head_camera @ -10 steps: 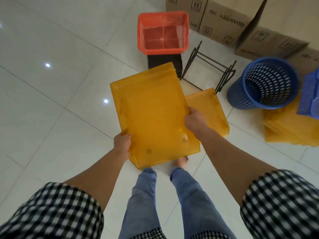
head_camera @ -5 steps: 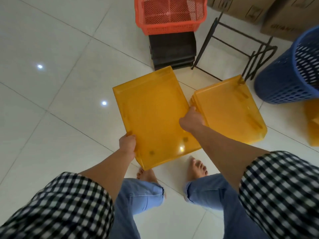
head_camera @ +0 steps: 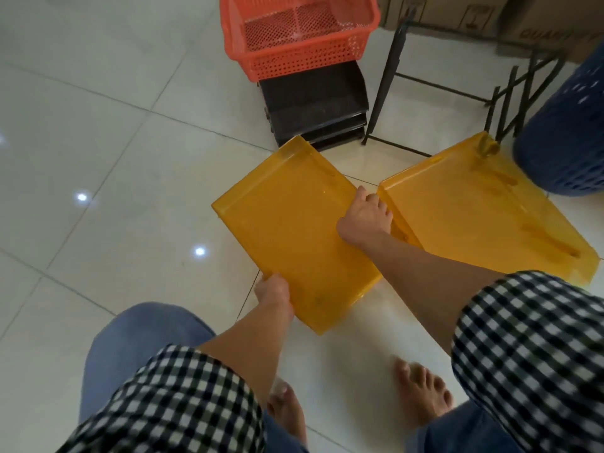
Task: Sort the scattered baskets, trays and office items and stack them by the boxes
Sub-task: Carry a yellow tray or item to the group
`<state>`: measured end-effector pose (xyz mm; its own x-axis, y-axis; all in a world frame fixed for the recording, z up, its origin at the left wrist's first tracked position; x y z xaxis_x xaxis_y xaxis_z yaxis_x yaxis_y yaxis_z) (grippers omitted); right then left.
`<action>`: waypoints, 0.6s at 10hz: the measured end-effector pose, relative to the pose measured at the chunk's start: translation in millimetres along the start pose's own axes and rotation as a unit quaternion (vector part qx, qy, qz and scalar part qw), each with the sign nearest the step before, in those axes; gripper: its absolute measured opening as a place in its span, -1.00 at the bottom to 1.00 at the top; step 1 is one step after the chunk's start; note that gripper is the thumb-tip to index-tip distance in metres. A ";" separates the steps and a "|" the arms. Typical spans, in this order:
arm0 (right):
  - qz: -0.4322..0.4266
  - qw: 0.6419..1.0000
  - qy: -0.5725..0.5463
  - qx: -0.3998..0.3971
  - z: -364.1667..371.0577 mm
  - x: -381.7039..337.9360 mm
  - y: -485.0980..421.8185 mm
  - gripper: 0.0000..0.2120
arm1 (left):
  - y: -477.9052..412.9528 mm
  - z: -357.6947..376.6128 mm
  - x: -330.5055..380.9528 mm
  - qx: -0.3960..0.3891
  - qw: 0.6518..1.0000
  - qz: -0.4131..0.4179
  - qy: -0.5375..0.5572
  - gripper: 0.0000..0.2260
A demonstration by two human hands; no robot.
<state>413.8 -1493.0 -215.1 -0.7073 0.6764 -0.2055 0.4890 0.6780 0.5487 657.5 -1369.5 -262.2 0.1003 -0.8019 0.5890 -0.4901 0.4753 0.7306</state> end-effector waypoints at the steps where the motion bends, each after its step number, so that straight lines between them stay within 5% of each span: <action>1: -0.007 1.000 -0.002 0.027 6.5 -0.8 -10.2 -0.28 | -14.8 5.1 -0.9 0.045 0.999 0.010 -0.004 -0.64; 2: -0.013 0.999 0.006 0.050 12.1 -4.5 -8.2 -0.23 | -19.4 -4.5 6.6 0.008 0.969 0.090 -0.231 -0.71; 3: -0.025 0.998 0.017 0.056 15.4 -4.8 -7.2 -0.19 | -21.1 8.9 30.9 -0.028 0.824 0.201 -0.529 -0.73; 6: -0.075 0.991 0.077 0.086 23.0 2.9 -7.8 -0.04 | -19.1 8.9 33.5 0.011 0.883 0.164 -0.440 -0.73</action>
<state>419.7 -1489.7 -238.7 -0.8414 0.5216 -0.1415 0.4426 0.8153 0.3733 662.5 -1408.7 -259.5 -0.7562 -0.5986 0.2643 -0.3864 0.7345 0.5578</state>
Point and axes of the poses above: each hand's wrist, its own y-axis away from the middle knuckle, its own z-axis out of the palm, x = y × z, the point moved 9 cm from there along -y, towards the middle knuckle, and after that the axes turned 12 degrees about z, right-handed, at the moved point
